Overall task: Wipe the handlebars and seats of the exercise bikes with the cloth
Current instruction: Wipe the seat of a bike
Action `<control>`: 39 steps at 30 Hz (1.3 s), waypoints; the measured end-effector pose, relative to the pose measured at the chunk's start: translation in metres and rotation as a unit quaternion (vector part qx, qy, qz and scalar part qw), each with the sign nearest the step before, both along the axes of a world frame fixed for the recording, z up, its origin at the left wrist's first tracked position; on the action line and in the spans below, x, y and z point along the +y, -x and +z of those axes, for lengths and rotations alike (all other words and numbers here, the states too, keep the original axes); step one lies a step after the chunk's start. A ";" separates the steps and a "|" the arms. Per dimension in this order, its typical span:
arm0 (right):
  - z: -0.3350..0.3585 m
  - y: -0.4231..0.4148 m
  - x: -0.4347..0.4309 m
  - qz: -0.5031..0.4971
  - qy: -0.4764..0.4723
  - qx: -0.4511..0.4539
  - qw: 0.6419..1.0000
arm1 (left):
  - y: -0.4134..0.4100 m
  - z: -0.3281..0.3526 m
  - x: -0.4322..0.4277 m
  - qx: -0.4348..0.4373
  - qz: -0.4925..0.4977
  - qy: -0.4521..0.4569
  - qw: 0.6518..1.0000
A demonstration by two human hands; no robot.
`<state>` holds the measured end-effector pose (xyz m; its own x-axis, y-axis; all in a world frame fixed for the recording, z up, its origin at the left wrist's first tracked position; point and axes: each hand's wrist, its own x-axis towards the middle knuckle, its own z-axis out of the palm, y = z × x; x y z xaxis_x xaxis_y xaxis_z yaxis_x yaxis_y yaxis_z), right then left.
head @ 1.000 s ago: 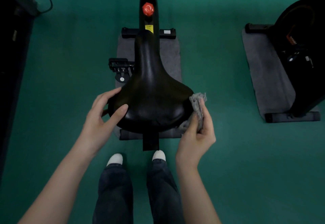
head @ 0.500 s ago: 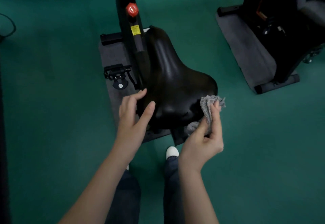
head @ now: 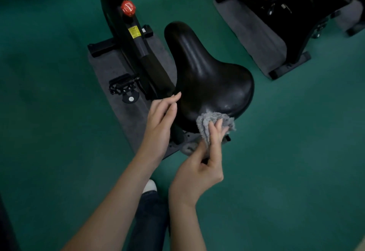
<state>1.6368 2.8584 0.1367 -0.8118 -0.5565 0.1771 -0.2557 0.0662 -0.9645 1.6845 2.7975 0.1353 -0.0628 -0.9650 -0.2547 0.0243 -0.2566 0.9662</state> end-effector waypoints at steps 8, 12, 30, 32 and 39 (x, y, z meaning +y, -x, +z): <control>0.011 0.071 -0.034 0.042 0.030 0.070 0.996 | 0.001 -0.001 0.005 0.034 0.002 -0.002 0.999; -0.005 0.046 -0.024 0.118 0.003 0.185 0.976 | -0.001 -0.001 0.004 0.052 0.013 -0.016 0.998; -0.015 0.012 0.016 0.166 0.001 0.126 0.978 | -0.006 -0.006 0.001 0.041 0.018 -0.051 0.998; -0.017 0.004 0.029 0.196 -0.005 0.115 0.974 | -0.007 -0.007 0.000 0.042 0.016 -0.048 0.998; 0.010 0.039 0.044 0.115 -0.025 -0.006 0.993 | -0.011 -0.001 0.002 0.027 -0.002 -0.023 0.999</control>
<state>1.5974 2.9019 0.1463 -0.6635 -0.7357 0.1359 -0.2581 0.0546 -0.9646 1.6955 2.7999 0.1343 -0.0819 -0.9521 -0.2947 0.0754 -0.3008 0.9507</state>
